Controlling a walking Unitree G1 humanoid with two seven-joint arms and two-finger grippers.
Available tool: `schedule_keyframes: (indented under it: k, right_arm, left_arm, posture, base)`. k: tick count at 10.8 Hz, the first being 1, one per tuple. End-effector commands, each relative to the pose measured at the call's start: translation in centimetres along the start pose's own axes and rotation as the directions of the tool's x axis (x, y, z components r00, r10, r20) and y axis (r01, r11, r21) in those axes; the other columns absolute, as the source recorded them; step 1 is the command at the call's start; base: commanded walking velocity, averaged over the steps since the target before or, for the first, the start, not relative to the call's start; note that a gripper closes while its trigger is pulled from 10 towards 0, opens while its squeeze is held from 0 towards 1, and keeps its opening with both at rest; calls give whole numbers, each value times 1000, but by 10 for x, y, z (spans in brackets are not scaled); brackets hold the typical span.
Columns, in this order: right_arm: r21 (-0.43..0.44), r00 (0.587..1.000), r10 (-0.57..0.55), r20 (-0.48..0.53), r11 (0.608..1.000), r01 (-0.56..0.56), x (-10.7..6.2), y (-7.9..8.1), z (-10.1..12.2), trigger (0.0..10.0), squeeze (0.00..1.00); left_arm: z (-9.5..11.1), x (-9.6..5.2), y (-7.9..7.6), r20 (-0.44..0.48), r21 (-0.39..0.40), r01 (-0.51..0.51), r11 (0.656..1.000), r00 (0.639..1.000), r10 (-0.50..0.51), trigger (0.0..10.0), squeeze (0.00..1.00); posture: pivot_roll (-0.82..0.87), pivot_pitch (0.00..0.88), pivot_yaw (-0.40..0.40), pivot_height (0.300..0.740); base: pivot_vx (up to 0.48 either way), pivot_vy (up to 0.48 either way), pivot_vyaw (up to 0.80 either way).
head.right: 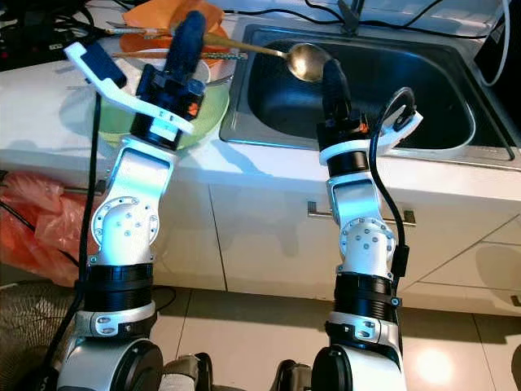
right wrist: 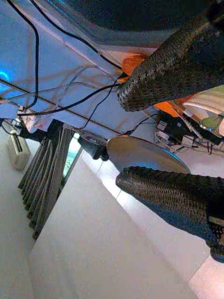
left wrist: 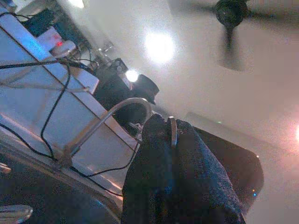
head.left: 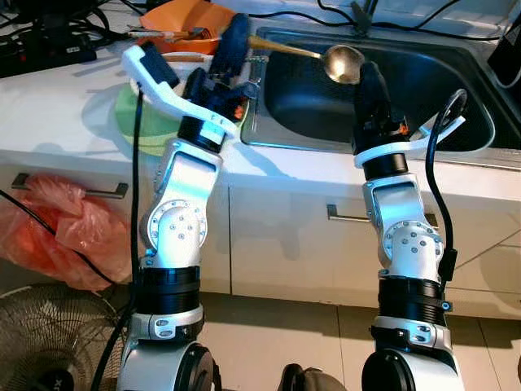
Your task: Kitchen organization
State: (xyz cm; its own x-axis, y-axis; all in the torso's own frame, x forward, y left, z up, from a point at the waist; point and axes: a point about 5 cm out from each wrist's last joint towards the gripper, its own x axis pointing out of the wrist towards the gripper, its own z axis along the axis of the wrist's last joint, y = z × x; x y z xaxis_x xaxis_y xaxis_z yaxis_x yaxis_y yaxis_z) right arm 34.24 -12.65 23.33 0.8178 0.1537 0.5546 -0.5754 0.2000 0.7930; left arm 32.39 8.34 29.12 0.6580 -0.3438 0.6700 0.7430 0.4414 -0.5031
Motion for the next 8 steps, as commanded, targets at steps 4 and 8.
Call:
schedule_keyframes:
  k: [4,8]
  right_arm:
    - [17,999,45,7,999,-45,3,10,-2,10000,0]
    - [21,999,52,11,998,-52,2,12,-2,784,0]
  left_arm:
    - [-8,6,-15,-34,-34,76,997,996,-77,10000,0]
    - [-14,4,-17,-65,-41,72,997,995,-75,10000,0]
  posture:
    - [117,145,-55,740]
    - [116,141,-55,740]
  base:
    - [0,0,0]
    - [0,0,0]
